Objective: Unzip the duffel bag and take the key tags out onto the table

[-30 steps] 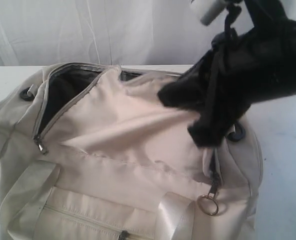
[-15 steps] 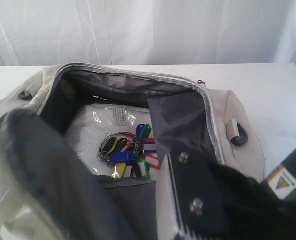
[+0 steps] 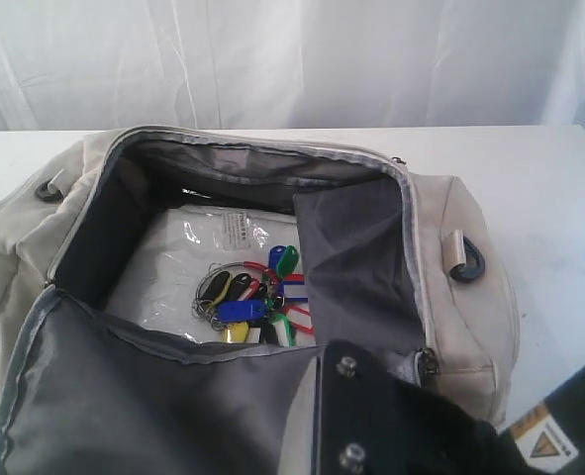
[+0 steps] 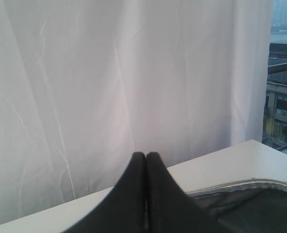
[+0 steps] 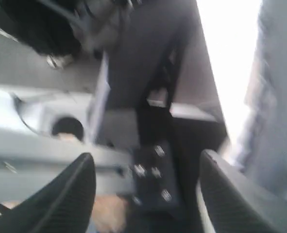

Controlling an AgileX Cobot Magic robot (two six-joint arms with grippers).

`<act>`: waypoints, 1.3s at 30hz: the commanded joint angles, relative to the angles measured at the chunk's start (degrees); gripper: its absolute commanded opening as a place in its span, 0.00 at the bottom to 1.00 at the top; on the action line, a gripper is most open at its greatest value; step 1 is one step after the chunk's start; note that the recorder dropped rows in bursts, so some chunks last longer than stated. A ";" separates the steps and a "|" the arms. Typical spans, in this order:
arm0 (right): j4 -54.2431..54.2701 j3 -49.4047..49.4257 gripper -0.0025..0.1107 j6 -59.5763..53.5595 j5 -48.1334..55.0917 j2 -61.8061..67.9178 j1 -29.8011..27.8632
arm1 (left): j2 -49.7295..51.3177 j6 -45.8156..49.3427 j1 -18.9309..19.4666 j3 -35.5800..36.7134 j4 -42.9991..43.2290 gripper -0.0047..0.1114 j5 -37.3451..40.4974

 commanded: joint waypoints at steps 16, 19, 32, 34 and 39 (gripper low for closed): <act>-7.16 -3.68 0.63 -1.34 -57.06 -0.49 0.25 | -0.41 -0.47 0.15 0.05 0.53 0.04 -0.18; -7.16 -3.68 0.64 -3.18 -58.96 5.72 0.25 | -0.41 -0.47 0.15 0.05 0.53 0.04 -0.18; -7.06 -8.70 0.64 -3.17 -66.93 29.34 0.25 | -0.41 -0.47 0.15 0.05 0.53 0.04 -0.28; -6.97 -10.39 0.64 -3.17 -67.89 32.44 0.25 | -0.41 -0.47 0.15 0.05 0.53 0.04 -0.39; -6.97 -13.94 0.64 -3.17 -66.81 38.69 0.25 | -0.41 -0.47 0.15 0.05 0.53 0.04 -0.49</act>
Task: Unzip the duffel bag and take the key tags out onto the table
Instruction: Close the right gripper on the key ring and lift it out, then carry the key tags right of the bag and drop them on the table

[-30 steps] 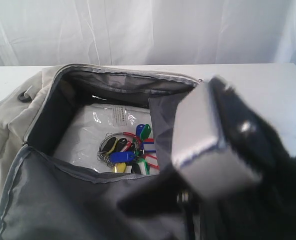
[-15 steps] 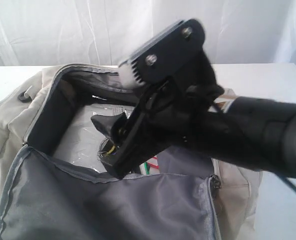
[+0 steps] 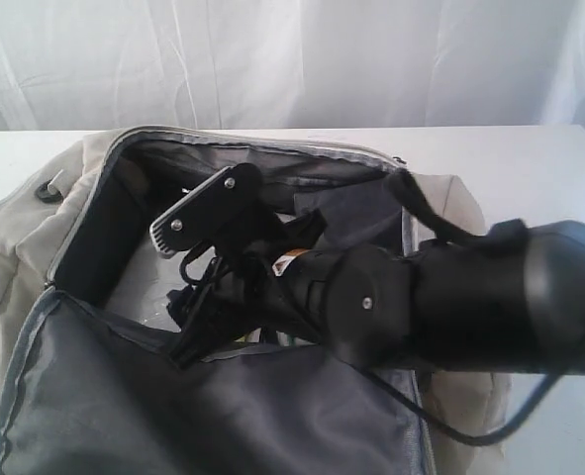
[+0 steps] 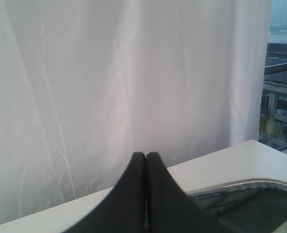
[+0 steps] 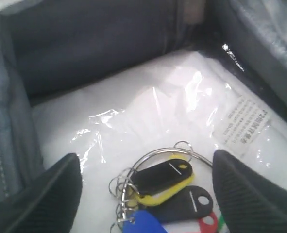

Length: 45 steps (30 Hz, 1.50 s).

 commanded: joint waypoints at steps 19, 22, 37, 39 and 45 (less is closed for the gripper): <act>2.77 -3.90 0.08 -1.69 -2.81 8.81 0.16 | -0.41 -0.47 0.15 0.05 0.53 0.04 -0.94; 5.71 -3.90 0.02 -1.69 -3.47 7.35 -0.45 | -0.41 -0.47 0.15 0.05 0.53 0.04 -0.94; 7.13 -3.90 0.02 -3.68 -4.36 -14.76 -0.98 | -0.41 -0.47 0.15 0.05 0.53 0.04 -0.94; 7.13 -3.90 0.02 -3.78 -4.36 -18.54 -0.98 | -0.41 -0.47 0.15 0.05 0.53 0.04 -0.94; 10.73 -3.90 0.02 -12.52 -5.08 -28.44 -0.98 | -0.41 -0.47 0.15 0.05 0.53 0.04 -0.94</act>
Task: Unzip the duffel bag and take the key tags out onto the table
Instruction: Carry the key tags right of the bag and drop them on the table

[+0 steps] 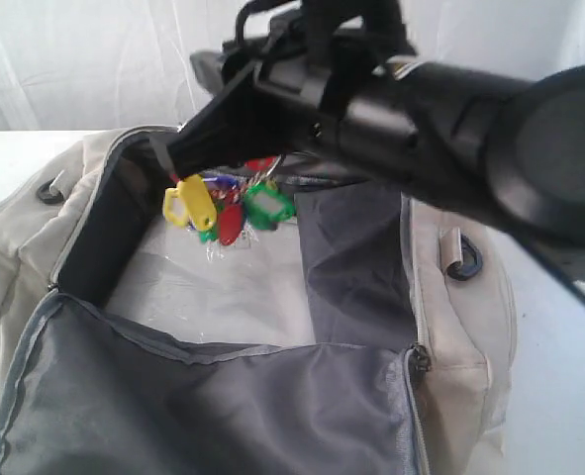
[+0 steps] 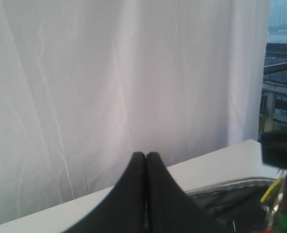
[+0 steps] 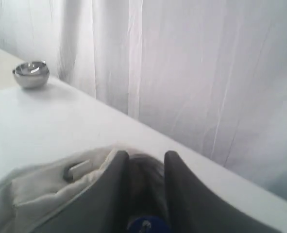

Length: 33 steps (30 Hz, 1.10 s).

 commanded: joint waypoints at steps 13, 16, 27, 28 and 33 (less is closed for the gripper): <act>47.70 0.82 0.02 -62.36 -28.29 -25.20 -0.38 | -0.41 -0.47 0.15 0.05 0.53 0.04 -0.62; 47.70 3.50 0.02 -63.74 -34.11 -31.44 -0.38 | -0.41 -0.47 0.15 0.05 0.53 0.04 -0.62; 47.70 26.18 0.02 -45.43 -41.99 -36.78 -0.38 | -0.41 -0.47 0.15 0.05 0.53 0.04 -1.62; 47.70 28.63 0.02 -42.64 -41.99 -35.16 -0.38 | -0.41 -0.47 0.15 0.05 0.53 0.04 -1.92; 45.50 34.66 0.02 -27.84 -42.46 -25.16 -0.38 | -0.41 -0.47 0.15 0.05 0.53 0.04 -3.12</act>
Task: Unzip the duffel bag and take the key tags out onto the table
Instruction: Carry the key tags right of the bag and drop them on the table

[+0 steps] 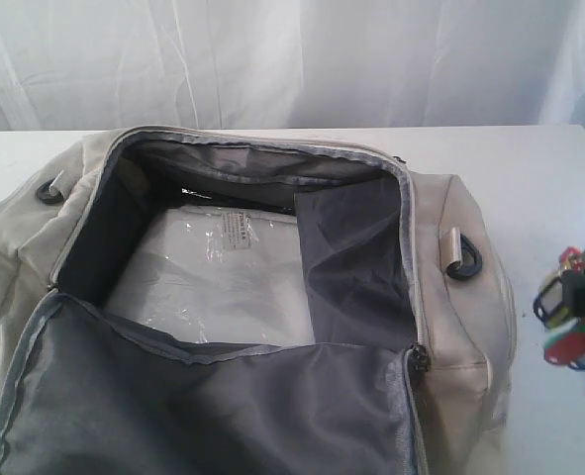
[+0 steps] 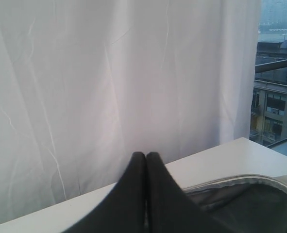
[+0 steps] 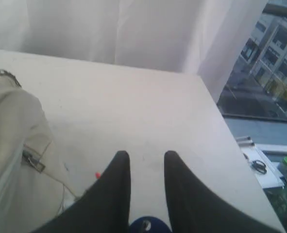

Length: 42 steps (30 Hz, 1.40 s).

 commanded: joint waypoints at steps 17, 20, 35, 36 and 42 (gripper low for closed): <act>-36.34 1.42 0.02 61.50 12.15 49.48 -3.58 | -0.41 -0.47 0.15 0.05 0.53 0.04 -2.47; -42.34 -2.65 0.02 68.04 13.51 53.80 -3.58 | -0.41 -0.47 0.15 0.05 0.53 0.04 -2.47; -52.41 -20.24 0.02 68.71 24.83 60.04 -3.58 | -0.41 -0.47 0.15 0.05 0.53 0.04 -1.76; -51.90 -20.35 0.02 68.59 24.66 60.04 -3.58 | -0.41 -0.47 0.15 0.05 0.53 0.04 -1.76; -27.07 -20.35 0.02 55.72 19.33 56.89 -3.58 | -0.41 -0.47 0.15 0.05 0.53 0.04 -1.76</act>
